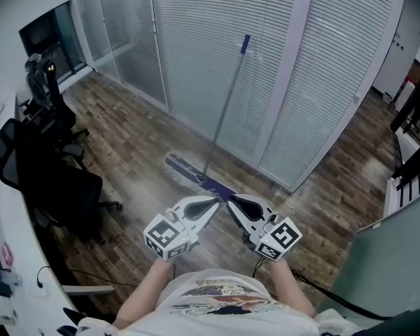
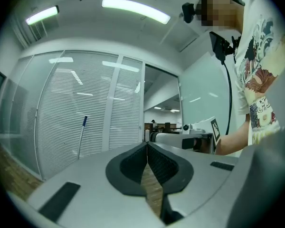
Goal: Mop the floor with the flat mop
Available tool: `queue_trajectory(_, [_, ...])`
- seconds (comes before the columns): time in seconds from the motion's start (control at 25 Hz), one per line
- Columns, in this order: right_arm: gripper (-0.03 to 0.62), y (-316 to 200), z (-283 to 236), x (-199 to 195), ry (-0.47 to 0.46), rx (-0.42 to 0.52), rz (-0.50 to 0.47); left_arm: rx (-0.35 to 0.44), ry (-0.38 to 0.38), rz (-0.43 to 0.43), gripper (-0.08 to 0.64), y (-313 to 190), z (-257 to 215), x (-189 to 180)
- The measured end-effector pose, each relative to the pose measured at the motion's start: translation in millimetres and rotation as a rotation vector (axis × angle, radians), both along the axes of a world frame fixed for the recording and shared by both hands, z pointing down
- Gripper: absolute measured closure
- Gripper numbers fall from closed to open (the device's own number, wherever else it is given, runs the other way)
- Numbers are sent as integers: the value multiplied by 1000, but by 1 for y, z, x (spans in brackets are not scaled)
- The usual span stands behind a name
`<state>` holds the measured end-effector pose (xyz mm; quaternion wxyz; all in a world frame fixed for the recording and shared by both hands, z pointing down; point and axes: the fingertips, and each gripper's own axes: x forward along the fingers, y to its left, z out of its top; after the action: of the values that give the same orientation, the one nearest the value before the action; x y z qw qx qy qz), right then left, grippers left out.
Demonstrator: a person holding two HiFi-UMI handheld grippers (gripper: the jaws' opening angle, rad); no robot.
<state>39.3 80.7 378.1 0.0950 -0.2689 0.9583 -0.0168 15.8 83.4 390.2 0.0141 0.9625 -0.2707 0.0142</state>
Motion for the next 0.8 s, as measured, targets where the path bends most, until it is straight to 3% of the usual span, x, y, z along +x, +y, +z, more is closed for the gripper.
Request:
queue_trajectory(0.52, [552,13,11,-14,52,-13,16,19,14,16,548,15,-3,-11])
queue_trajectory(0.8, [552,21,18,-40,83,-12,33,15,24,25,548,25,1,-33])
